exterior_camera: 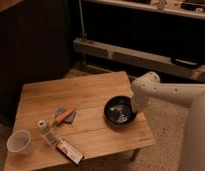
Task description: Drag the ceramic bowl in a circle
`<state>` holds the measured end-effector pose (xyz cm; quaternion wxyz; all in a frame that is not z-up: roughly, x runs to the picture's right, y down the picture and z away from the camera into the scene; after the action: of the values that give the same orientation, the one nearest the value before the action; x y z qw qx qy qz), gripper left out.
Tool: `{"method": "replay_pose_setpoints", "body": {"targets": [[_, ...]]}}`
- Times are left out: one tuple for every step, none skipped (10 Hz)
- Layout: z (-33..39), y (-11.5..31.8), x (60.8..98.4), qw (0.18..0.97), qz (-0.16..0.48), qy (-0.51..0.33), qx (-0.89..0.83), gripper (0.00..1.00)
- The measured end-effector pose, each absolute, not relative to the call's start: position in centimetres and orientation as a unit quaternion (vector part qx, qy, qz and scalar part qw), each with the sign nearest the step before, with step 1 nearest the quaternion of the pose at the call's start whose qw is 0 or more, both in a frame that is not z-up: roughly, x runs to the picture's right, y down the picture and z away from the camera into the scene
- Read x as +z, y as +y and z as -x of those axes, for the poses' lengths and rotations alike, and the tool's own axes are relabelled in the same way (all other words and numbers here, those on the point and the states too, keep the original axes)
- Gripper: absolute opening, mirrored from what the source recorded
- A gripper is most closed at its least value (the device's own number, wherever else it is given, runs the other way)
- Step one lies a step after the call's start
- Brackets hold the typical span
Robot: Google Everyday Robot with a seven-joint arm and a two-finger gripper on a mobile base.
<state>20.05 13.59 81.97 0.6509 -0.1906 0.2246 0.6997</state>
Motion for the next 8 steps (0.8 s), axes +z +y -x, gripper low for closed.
{"method": "replay_pose_setpoints", "body": {"targets": [[-19.0,15.1,80.5,0.651,0.202,0.222,0.698,0.00],[-17.8,16.4,79.0,0.651,0.214,0.220,0.694,0.00],[-17.0,17.6,77.9,0.652,0.225,0.221,0.690,0.00],[-15.9,18.9,76.8,0.653,0.242,0.218,0.683,0.00],[-14.9,19.6,76.2,0.657,0.255,0.213,0.676,0.00],[-13.8,19.6,76.1,0.663,0.262,0.206,0.671,0.00],[-12.0,19.0,76.2,0.673,0.270,0.192,0.661,0.00],[-10.1,18.3,76.4,0.683,0.276,0.181,0.652,0.00]]}}
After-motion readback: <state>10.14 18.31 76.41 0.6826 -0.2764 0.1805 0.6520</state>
